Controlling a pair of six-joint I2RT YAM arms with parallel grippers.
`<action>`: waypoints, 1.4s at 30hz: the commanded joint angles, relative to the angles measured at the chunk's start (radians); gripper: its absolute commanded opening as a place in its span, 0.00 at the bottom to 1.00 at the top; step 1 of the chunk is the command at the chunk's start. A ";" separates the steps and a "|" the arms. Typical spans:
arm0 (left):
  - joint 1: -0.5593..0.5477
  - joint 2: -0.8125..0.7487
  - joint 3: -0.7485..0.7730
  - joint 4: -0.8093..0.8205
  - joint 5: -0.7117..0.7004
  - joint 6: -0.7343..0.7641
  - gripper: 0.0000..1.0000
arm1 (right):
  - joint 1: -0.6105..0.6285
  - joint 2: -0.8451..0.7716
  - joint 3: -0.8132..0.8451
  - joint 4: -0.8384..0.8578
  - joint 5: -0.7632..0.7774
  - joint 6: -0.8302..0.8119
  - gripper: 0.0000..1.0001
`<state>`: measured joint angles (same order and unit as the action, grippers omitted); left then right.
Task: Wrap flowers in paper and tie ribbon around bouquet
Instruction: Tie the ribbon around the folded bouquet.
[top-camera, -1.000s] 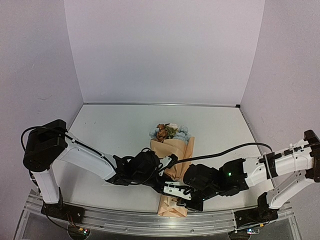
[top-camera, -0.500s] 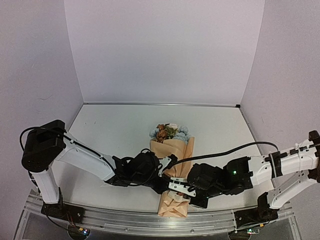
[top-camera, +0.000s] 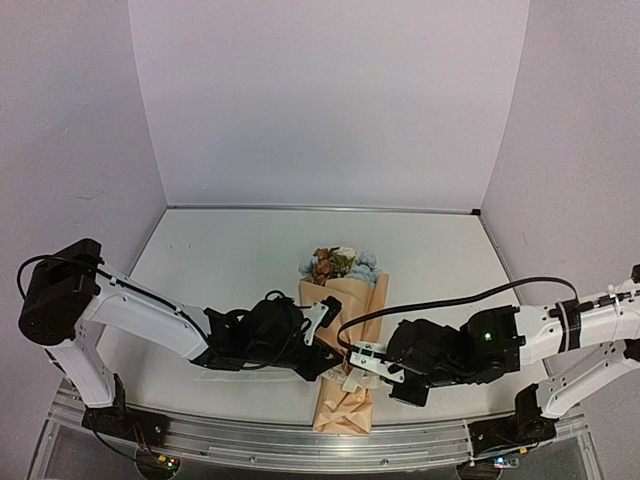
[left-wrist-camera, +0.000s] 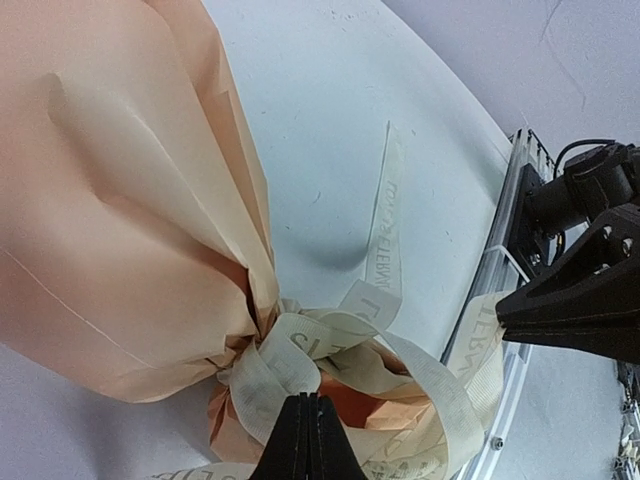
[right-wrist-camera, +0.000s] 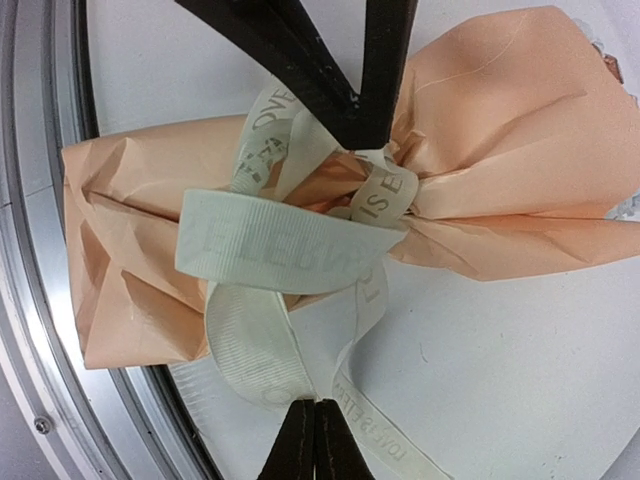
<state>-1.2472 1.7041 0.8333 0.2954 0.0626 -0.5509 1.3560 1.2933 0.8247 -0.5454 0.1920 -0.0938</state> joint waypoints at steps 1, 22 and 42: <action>-0.002 -0.078 -0.020 0.010 -0.096 -0.012 0.00 | -0.025 0.028 0.078 -0.011 0.065 0.006 0.00; 0.048 -0.197 -0.198 0.023 -0.269 -0.231 0.00 | -0.155 0.103 0.021 0.014 0.168 0.214 0.00; 0.049 -0.286 -0.317 -0.080 -0.450 -0.443 0.00 | -0.155 0.017 -0.175 0.034 0.195 0.324 0.00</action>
<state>-1.2007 1.4787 0.5511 0.2791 -0.2963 -0.9090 1.2022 1.3186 0.6741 -0.5148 0.3833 0.1813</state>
